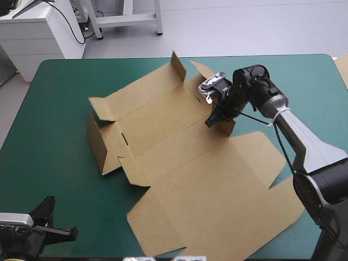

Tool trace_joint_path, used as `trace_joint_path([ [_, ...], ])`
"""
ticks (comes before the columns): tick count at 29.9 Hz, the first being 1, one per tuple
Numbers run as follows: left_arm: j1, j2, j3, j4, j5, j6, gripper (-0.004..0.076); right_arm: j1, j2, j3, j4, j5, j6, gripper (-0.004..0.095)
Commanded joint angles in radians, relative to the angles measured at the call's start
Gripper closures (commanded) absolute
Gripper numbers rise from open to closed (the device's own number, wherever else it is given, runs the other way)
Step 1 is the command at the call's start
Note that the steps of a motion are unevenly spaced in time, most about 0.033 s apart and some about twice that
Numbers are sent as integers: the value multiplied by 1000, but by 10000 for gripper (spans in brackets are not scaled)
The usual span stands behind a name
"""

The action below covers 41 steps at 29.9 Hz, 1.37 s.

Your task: Fold the box

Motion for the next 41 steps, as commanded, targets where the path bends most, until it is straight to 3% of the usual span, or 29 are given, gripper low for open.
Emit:
trace_joint_path([
  [1,-6,-9,-22,-11,-77,-5,731,-3,-40,-111,-4,-58,-231,929],
  [12,-6,-9,-22,-11,-77,-5,731,26,71,-166,20,-51,-638,929],
  [18,-6,-9,-22,-11,-77,-5,731,102,95,-166,15,-134,-788,929],
  [23,-6,-9,-22,-11,-77,-5,731,134,95,-166,15,-249,-816,928],
  [28,-6,-9,-22,-11,-77,-5,731,136,95,-166,13,-243,-742,925],
  [32,-6,-9,-22,-11,-77,-5,731,136,96,-166,11,-234,-705,818],
  [41,-6,-9,-22,-11,-77,-5,731,136,91,-170,-64,-225,-506,398],
])
